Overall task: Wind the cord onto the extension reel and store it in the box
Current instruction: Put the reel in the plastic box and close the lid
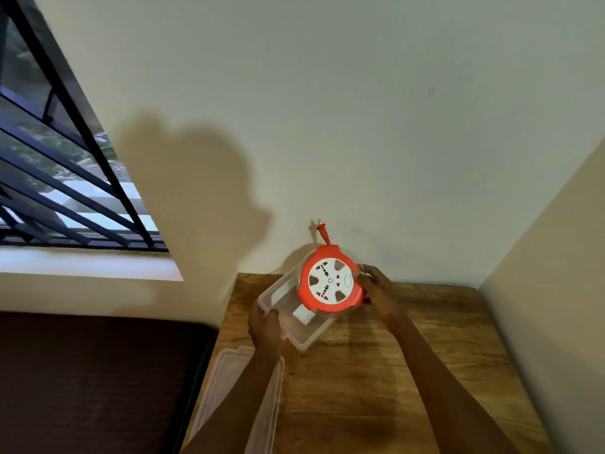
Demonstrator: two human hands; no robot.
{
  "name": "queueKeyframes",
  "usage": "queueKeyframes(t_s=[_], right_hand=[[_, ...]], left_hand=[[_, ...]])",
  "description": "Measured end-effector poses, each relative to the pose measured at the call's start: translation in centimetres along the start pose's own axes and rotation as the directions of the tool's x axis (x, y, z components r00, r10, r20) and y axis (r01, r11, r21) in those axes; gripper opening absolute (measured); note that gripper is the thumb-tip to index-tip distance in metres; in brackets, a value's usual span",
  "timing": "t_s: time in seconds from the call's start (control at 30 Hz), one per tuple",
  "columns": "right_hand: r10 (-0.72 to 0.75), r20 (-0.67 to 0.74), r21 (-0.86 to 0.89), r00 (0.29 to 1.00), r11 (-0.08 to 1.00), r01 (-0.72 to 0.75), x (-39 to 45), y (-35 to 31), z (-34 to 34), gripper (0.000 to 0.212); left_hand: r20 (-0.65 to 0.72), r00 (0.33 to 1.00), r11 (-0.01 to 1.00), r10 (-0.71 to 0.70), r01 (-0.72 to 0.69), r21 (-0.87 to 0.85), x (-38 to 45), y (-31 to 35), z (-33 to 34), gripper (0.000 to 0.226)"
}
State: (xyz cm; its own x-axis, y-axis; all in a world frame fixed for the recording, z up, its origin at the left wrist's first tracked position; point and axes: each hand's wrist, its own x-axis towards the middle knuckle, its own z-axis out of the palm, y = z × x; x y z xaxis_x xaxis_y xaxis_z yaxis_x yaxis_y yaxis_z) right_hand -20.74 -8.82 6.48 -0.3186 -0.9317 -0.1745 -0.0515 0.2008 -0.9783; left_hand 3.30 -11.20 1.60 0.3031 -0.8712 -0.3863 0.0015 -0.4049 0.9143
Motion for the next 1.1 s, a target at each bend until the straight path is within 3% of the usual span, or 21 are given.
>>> queueKeyframes(t_s=[0.17,0.37,0.53,0.67,0.8,0.97,1.1], right_hand=[[-0.059,0.07,-0.134,0.996,0.989,0.068,0.0,-0.9,-5.2,0.032],[-0.016,0.196,-0.385,0.98,0.918,0.092,0.0,-1.1,-11.9,0.032],[0.055,0.345,-0.606,0.937,0.775,0.178,-0.1,-0.6,-14.3,0.034],[0.05,0.407,-0.689,0.912,0.672,0.271,0.2,-0.3,-14.4,0.039],[0.082,0.446,-0.721,0.891,0.623,0.304,0.9,0.7,-14.4,0.048],[0.13,0.483,-0.766,0.866,0.541,0.346,1.8,1.7,-14.1,0.045],[0.048,0.477,-0.777,0.878,0.49,0.395,2.3,1.8,-13.7,0.035]], left_hand=[[0.288,0.958,0.991,0.006,-0.044,0.125,-0.8,1.1,3.4,0.029],[0.481,0.874,0.975,0.071,-0.162,0.152,-2.5,0.8,7.2,0.027],[0.44,0.895,0.979,0.077,-0.151,0.137,-5.0,0.1,9.2,0.021],[0.312,0.95,0.989,0.033,-0.076,0.128,-6.4,-0.4,9.9,0.025],[0.353,0.923,0.972,0.151,-0.203,0.114,-8.0,-1.2,9.9,0.021],[0.268,0.946,0.943,0.181,-0.244,0.227,-9.8,-3.2,10.0,0.042],[0.237,0.934,0.917,0.268,-0.323,0.235,-11.3,-4.1,10.0,0.045]])
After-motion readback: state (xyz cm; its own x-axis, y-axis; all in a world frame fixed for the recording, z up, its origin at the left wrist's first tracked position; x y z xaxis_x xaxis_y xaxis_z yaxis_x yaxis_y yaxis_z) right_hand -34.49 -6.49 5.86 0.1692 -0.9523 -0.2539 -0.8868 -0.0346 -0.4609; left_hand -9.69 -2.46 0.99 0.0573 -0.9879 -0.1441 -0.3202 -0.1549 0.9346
